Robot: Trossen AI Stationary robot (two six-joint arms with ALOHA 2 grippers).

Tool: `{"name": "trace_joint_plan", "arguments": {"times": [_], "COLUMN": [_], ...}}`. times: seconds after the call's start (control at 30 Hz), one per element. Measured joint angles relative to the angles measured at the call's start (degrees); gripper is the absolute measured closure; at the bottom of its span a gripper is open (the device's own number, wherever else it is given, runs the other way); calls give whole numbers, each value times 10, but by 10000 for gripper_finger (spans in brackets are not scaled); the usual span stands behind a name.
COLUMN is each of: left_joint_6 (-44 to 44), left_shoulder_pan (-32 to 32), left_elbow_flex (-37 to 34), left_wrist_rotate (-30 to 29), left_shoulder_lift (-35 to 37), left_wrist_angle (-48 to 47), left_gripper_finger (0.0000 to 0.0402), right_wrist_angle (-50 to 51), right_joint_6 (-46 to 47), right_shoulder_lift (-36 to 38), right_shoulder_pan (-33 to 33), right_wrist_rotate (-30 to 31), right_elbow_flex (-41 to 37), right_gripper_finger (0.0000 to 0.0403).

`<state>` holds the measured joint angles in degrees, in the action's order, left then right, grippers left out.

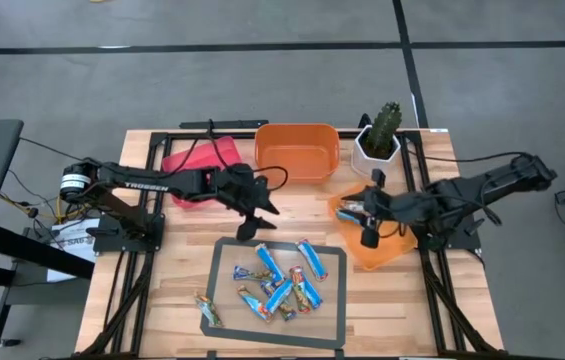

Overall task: Pick and place Granola Bars by type
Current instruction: Put the orange granola bar into the light orange bin

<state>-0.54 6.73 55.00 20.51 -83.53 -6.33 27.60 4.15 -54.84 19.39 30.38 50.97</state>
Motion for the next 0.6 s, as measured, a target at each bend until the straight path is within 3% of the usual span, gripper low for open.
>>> {"name": "trace_joint_plan", "arguments": {"times": [0.3, 0.6], "left_joint_6": [1, 21], "left_shoulder_pan": [-47, -156], "left_elbow_flex": [0, 0], "left_wrist_rotate": [-4, -17], "left_shoulder_lift": [1, 1], "left_wrist_angle": [-135, -285], "left_gripper_finger": [191, 205], "right_wrist_angle": [-201, -286], "right_joint_6": [6, 44], "right_shoulder_lift": [74, 72], "right_shoulder_pan": [2, -19], "right_wrist_rotate": [-3, -19], "right_elbow_flex": [-170, -238], "right_gripper_finger": [268, 268]}}
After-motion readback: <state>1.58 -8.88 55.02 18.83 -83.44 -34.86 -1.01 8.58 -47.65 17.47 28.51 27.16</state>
